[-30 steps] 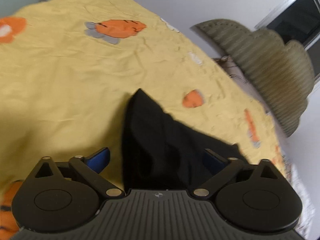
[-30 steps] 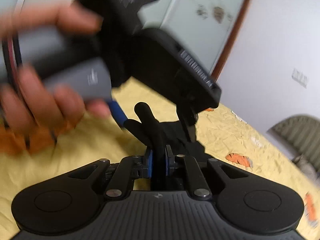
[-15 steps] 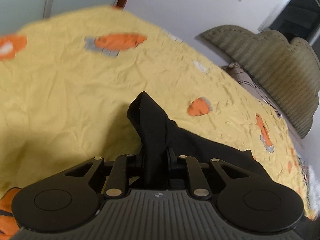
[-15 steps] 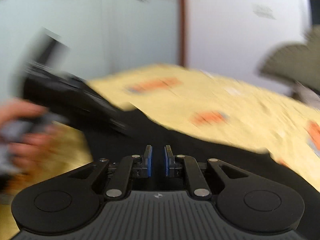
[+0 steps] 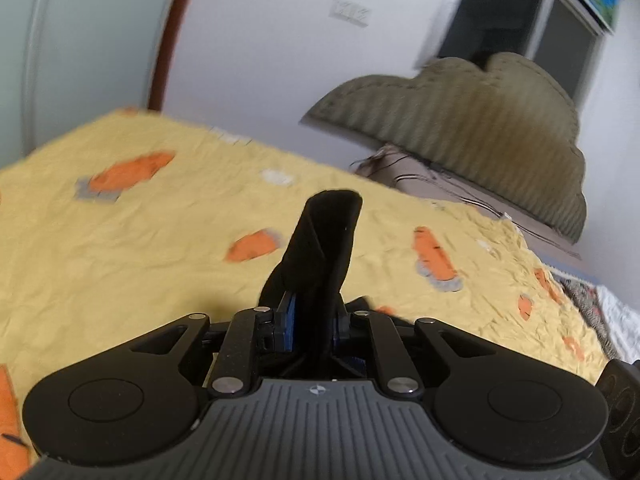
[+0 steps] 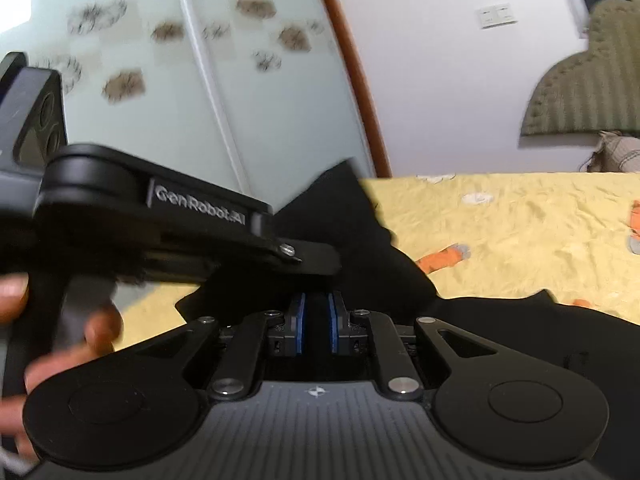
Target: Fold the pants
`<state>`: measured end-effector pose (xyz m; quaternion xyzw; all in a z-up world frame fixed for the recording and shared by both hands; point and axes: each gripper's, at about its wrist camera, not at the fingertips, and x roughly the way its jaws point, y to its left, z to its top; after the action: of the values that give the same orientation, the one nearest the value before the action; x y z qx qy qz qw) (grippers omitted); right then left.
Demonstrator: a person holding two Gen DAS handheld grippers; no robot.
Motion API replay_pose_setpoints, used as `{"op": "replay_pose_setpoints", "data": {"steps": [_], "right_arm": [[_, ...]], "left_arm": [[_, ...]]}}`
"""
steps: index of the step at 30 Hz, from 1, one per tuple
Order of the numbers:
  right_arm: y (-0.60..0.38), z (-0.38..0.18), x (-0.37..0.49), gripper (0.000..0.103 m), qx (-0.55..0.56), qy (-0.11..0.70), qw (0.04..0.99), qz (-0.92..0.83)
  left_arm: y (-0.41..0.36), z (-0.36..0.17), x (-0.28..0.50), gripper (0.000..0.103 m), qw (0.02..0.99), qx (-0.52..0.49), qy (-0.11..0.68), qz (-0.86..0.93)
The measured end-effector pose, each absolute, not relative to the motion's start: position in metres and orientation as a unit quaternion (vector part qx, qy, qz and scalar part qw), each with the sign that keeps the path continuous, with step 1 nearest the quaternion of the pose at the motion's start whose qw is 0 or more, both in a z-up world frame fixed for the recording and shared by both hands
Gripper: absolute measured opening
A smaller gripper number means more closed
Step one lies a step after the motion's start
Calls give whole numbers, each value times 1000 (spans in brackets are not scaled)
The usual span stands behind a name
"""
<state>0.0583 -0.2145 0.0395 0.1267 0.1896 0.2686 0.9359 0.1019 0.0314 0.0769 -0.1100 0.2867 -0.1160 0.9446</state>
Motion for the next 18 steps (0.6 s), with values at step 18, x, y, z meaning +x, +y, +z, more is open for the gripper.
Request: {"op": "replay_pose_setpoints", "data": {"steps": [18], "right_arm": [[-423, -15, 16, 12, 306, 169, 932, 99]], "left_arm": [[-217, 32, 81, 21, 926, -7, 286, -247]]}}
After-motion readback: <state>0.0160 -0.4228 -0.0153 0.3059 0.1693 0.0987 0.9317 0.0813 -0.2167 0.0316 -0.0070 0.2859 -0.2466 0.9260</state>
